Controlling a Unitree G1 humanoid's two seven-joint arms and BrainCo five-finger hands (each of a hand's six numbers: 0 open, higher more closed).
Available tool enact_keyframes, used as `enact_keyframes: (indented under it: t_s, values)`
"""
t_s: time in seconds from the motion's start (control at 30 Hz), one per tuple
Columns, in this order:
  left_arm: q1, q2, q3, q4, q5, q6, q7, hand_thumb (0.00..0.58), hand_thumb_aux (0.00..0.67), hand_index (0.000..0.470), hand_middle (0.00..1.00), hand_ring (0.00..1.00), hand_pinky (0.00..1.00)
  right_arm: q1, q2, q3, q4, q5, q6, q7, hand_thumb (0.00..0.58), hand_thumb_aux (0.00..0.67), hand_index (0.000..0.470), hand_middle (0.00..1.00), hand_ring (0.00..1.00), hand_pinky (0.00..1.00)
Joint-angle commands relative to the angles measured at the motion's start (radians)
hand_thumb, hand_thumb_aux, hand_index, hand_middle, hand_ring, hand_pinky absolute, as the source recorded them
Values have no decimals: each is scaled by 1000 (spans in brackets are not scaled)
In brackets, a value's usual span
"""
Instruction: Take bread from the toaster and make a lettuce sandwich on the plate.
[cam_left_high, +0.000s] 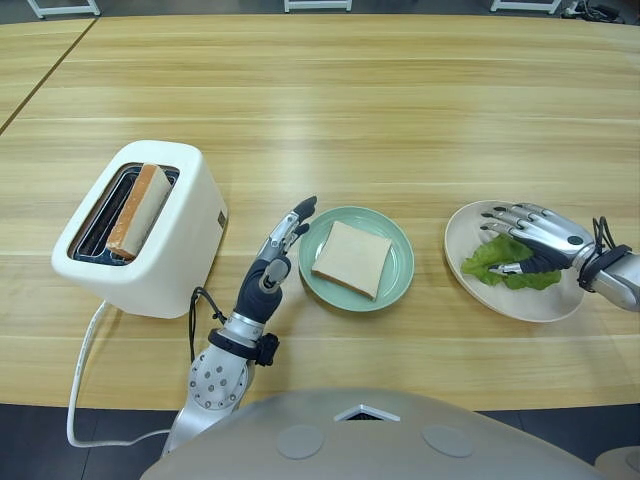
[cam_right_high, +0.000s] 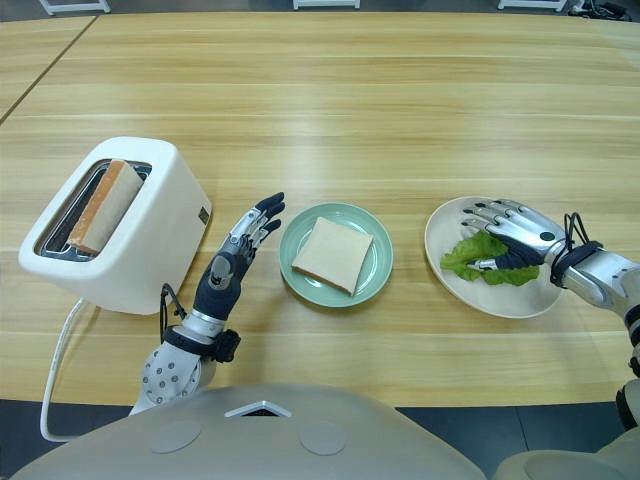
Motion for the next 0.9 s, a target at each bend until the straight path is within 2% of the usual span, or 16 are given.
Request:
enact_keyframes:
  t_s: [0.03, 0.07, 0.1, 0.17, 0.3, 0.6, 0.77, 0.9]
  values:
    - [4, 0, -7, -2, 5, 10, -1, 0, 0, 0, 0, 0, 0, -14, -11, 19, 7, -10, -9, 9, 470, 378, 265, 0, 0, 0]
    - [3, 0, -6, -2, 5, 9, -1, 0, 0, 0, 0, 0, 0, -15, -11, 20, 6, -9, -10, 10, 503, 426, 299, 0, 0, 0]
    - [3, 0, -6, -1, 5, 9, -1, 0, 0, 0, 0, 0, 0, -14, -11, 19, 0, -4, -14, 9, 546, 507, 356, 0, 0, 0]
    - [3, 0, -5, 0, 5, 10, -1, 0, 0, 0, 0, 0, 0, -9, -10, 7, -14, 30, -43, 18, 580, 670, 470, 0, 0, 0]
    - [2, -1, -4, 2, 6, 11, 0, 0, 0, 0, 0, 0, 0, -2, -4, -14, -28, 86, -95, 40, 580, 670, 470, 0, 0, 0]
    - [2, -1, -6, 9, 6, 8, -1, 0, 0, 0, 0, 0, 0, 21, -21, -98, -121, 212, -139, 94, 580, 670, 470, 0, 0, 0]
    - [-11, -6, -1, 24, -3, 4, -2, 0, 0, 0, 0, 0, 0, -6, 1, -147, -320, 344, -185, 246, 580, 670, 470, 0, 0, 0]
    - [-27, -10, 11, 32, -19, 1, -6, 0, 0, 0, 0, 0, 0, -77, 69, -113, -470, 411, -196, 423, 580, 670, 470, 0, 0, 0]
